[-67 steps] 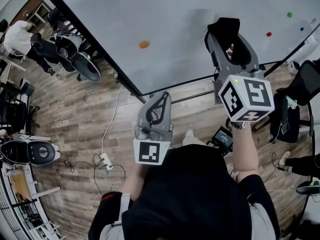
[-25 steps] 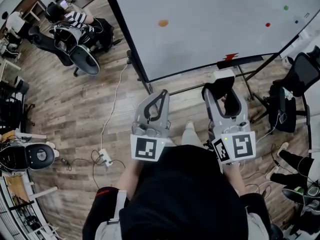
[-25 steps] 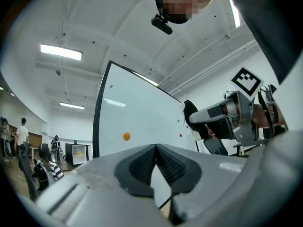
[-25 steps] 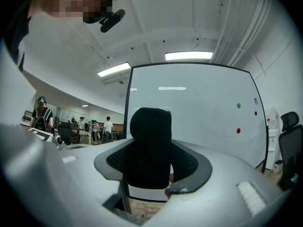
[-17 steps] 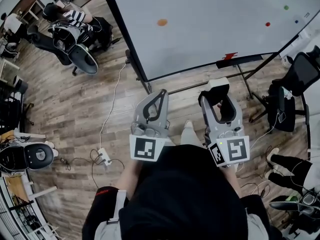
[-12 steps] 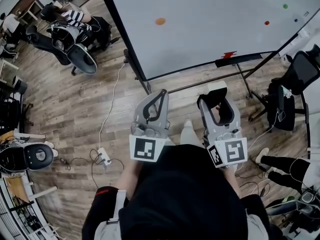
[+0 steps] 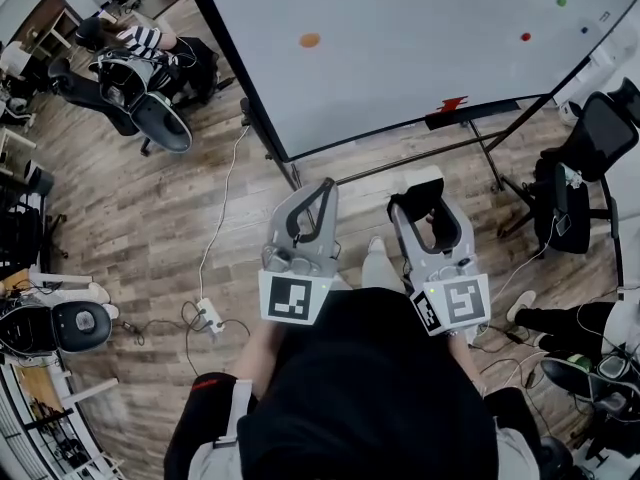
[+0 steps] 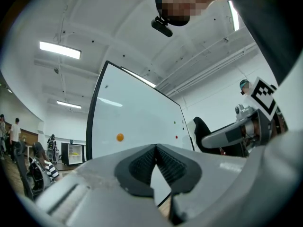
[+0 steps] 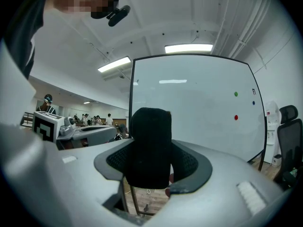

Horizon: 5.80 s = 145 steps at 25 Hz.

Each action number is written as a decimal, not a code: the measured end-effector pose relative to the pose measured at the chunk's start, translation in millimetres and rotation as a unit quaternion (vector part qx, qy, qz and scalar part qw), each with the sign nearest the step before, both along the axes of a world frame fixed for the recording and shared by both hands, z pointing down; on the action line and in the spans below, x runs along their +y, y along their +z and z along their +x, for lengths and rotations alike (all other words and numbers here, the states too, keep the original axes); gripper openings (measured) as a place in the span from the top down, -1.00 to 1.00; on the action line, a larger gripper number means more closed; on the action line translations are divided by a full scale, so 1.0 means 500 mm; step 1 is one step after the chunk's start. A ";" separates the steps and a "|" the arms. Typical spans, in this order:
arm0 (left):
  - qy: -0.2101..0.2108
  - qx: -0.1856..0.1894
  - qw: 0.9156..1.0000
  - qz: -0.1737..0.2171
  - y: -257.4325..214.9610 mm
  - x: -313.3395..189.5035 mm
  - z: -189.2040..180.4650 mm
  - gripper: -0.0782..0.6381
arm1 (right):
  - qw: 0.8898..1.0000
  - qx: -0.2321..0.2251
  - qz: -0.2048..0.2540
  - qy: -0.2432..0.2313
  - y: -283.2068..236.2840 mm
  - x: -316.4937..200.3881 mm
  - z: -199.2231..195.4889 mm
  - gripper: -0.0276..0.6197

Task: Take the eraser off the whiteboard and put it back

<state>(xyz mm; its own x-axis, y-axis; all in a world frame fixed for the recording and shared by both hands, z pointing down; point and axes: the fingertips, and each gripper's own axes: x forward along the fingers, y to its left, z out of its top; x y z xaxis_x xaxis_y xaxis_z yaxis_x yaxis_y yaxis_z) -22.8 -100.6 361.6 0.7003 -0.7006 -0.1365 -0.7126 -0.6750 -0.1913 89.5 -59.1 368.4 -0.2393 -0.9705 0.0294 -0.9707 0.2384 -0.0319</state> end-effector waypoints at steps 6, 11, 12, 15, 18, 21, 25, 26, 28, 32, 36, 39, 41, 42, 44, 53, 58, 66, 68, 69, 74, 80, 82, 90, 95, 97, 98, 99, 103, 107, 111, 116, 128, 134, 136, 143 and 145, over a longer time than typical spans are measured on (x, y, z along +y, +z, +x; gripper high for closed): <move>0.000 0.003 1.000 -0.014 0.010 0.002 0.005 0.77 | 1.000 -0.003 -0.007 -0.003 0.012 0.003 -0.001 0.20; 0.003 0.000 1.000 -0.001 0.002 0.000 0.008 0.77 | 1.000 -0.008 -0.006 -0.001 0.011 0.000 0.002 0.20; 0.003 -0.001 1.000 -0.001 0.002 -0.001 0.008 0.77 | 1.000 -0.008 -0.006 -0.002 0.010 -0.001 0.002 0.20; 0.002 0.001 1.000 -0.003 0.003 -0.004 0.010 0.77 | 1.000 -0.008 -0.007 -0.003 0.012 -0.004 0.003 0.20; 0.000 -0.001 1.000 -0.001 0.002 -0.007 0.013 0.77 | 1.000 -0.010 -0.009 -0.004 0.014 -0.009 0.007 0.20; -0.003 -0.001 1.000 -0.003 0.004 -0.013 0.014 0.78 | 1.000 -0.012 -0.008 -0.006 0.013 -0.017 0.010 0.20; -0.012 -0.007 1.000 0.000 0.005 -0.026 0.014 0.77 | 1.000 -0.013 -0.006 -0.013 0.006 -0.037 0.017 0.20; -0.015 -0.008 1.000 -0.004 0.005 -0.030 0.014 0.77 | 1.000 -0.013 -0.005 -0.015 0.004 -0.043 0.019 0.20; -0.021 -0.006 1.000 -0.010 0.005 -0.037 0.017 0.77 | 1.000 -0.011 -0.003 -0.018 -0.003 -0.055 0.026 0.19; -0.033 0.002 0.999 -0.015 0.002 -0.054 0.030 0.78 | 1.000 -0.012 0.001 -0.021 -0.018 -0.081 0.048 0.20; -0.043 0.000 0.999 -0.006 -0.005 -0.070 0.043 0.77 | 1.000 -0.008 0.010 -0.026 -0.041 -0.114 0.068 0.20; -0.050 -0.007 0.999 0.010 -0.013 -0.080 0.049 0.77 | 0.999 -0.005 0.020 -0.030 -0.060 -0.137 0.081 0.20; -0.060 -0.002 0.998 0.007 -0.017 -0.089 0.047 0.78 | 0.999 0.000 0.024 -0.033 -0.072 -0.154 0.087 0.19; -0.066 0.003 0.998 0.002 -0.017 -0.095 0.046 0.78 | 0.999 0.004 0.025 -0.035 -0.076 -0.163 0.090 0.19; -0.077 0.012 0.997 -0.006 -0.016 -0.105 0.047 0.77 | 0.999 0.010 0.028 -0.040 -0.085 -0.180 0.095 0.19; -0.097 0.005 0.995 0.014 -0.032 -0.140 0.056 0.77 | 0.996 0.036 0.056 -0.051 -0.160 -0.258 0.099 0.19; -0.110 0.019 0.994 -0.005 -0.021 -0.146 0.058 0.77 | 0.995 0.042 0.074 -0.051 -0.205 -0.297 0.100 0.19; -0.125 0.029 0.992 -0.002 -0.036 -0.169 0.052 0.78 | 0.993 0.047 0.092 -0.051 -0.274 -0.361 0.099 0.19; -0.127 0.028 0.992 0.002 -0.039 -0.177 0.049 0.77 | 0.993 0.049 0.092 -0.051 -0.285 -0.379 0.097 0.19; -0.128 0.030 0.991 0.004 -0.041 -0.179 0.048 0.77 | 0.993 0.050 0.092 -0.051 -0.290 -0.388 0.096 0.19; -0.139 0.031 0.990 0.003 -0.044 -0.188 0.039 0.77 | 0.993 0.047 0.099 -0.050 -0.317 -0.419 0.097 0.19; -0.154 0.034 0.987 0.005 -0.040 -0.204 0.029 0.77 | 0.993 0.046 0.105 -0.038 -0.331 -0.453 0.104 0.19; -0.157 0.028 0.987 0.009 -0.040 -0.212 0.028 0.77 | 0.993 0.050 0.106 -0.033 -0.334 -0.469 0.105 0.19; -0.173 0.032 0.984 0.010 -0.036 -0.236 0.015 0.77 | 0.993 0.053 0.104 -0.032 -0.341 -0.510 0.099 0.19; -0.180 0.032 0.983 0.014 -0.027 -0.240 0.010 0.77 | 0.993 0.052 0.103 -0.029 -0.337 -0.518 0.106 0.19; -0.183 0.037 0.982 0.012 -0.024 -0.241 0.008 0.78 | 0.993 0.051 0.103 -0.031 -0.335 -0.520 0.105 0.19; -0.184 0.036 0.982 0.009 -0.022 -0.242 0.006 0.77 | 0.993 0.051 0.102 -0.032 -0.334 -0.522 0.104 0.19; -0.185 0.031 0.982 0.007 -0.019 -0.244 0.005 0.77 | 0.993 0.050 0.100 -0.034 -0.330 -0.524 0.104 0.19; -0.190 0.033 0.981 -0.004 -0.014 -0.250 0.003 0.77 | 0.994 0.044 0.091 -0.032 -0.312 -0.527 0.112 0.19; -0.189 0.030 0.982 -0.003 -0.012 -0.249 0.005 0.77 | 0.994 0.046 0.094 -0.031 -0.311 -0.522 0.109 0.19; -0.182 0.026 0.983 0.004 -0.015 -0.255 0.015 0.77 | 0.994 0.048 0.097 -0.034 -0.312 -0.526 0.108 0.18; -0.184 0.028 0.983 -0.003 -0.016 -0.262 0.012 0.77 | 0.993 0.050 0.102 -0.038 -0.320 -0.534 0.102 0.18; -0.187 0.007 0.982 0.005 -0.011 -0.250 0.009 0.77 | 0.991 0.034 0.110 -0.069 -0.329 -0.523 0.095 0.14; -0.188 0.007 0.982 -0.017 -0.001 -0.245 0.013 0.78 | 0.991 0.027 0.109 -0.075 -0.330 -0.515 0.102 0.12; -0.184 0.004 0.983 -0.013 -0.003 -0.241 0.015 0.77 | 0.991 0.026 0.107 -0.073 -0.325 -0.506 0.104 0.12; -0.176 0.010 0.984 -0.017 -0.006 -0.207 0.001 0.77 | 0.993 0.022 0.097 -0.063 -0.307 -0.458 0.103 0.13; -0.174 0.011 0.984 -0.022 -0.003 -0.193 -0.008 0.77 | 0.993 0.020 0.095 -0.062 -0.299 -0.437 0.095 0.16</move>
